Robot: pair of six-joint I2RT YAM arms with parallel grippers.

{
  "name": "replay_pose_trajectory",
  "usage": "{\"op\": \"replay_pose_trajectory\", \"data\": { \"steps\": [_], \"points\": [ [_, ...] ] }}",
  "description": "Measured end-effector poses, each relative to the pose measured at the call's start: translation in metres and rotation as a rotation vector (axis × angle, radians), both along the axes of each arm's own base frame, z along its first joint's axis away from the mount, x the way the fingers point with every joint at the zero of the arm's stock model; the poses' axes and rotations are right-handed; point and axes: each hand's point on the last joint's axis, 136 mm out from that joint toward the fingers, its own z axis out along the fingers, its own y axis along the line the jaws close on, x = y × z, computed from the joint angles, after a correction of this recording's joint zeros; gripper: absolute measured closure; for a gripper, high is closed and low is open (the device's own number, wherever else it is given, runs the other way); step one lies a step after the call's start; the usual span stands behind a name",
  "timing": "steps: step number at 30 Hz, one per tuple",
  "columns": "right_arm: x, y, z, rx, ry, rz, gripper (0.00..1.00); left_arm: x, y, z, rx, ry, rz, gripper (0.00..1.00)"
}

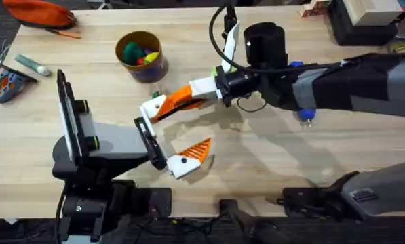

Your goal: Pick up the gripper from the table and insert it into the empty holder that is missing its gripper. Then pick up a screw, insert it into the mounting hole, and use the screwdriver to tighten it. Finally, clean up the table by picking up the vegetable and placing it into the bucket.

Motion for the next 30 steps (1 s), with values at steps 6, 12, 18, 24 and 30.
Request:
{"op": "replay_pose_trajectory", "data": {
  "steps": [6, 12, 18, 24, 30],
  "points": [
    [0.0009, 0.0000, -0.0007, -0.003, 0.000, -0.006, 0.998, 0.0006, 0.0001, -0.0009, 0.000, 0.006, 0.002, 0.015],
    [0.0005, 0.0004, -0.0008, -0.004, -0.001, -0.005, 0.998, 0.0007, 0.0002, -0.0009, 0.000, 0.006, 0.003, 0.014],
    [-0.0002, 0.0010, -0.0016, -0.007, 0.002, -0.005, 0.998, 0.0008, 0.0003, -0.0009, -0.001, 0.008, 0.004, 0.014],
    [-0.0006, 0.0010, -0.0021, -0.010, 0.005, -0.005, 0.998, 0.0008, 0.0003, -0.0009, -0.002, 0.010, 0.004, 0.014],
    [-0.0002, 0.0009, -0.0026, -0.014, 0.017, -0.010, 0.998, 0.0008, 0.0003, -0.0009, -0.004, 0.016, 0.004, 0.014]
  ]
}}
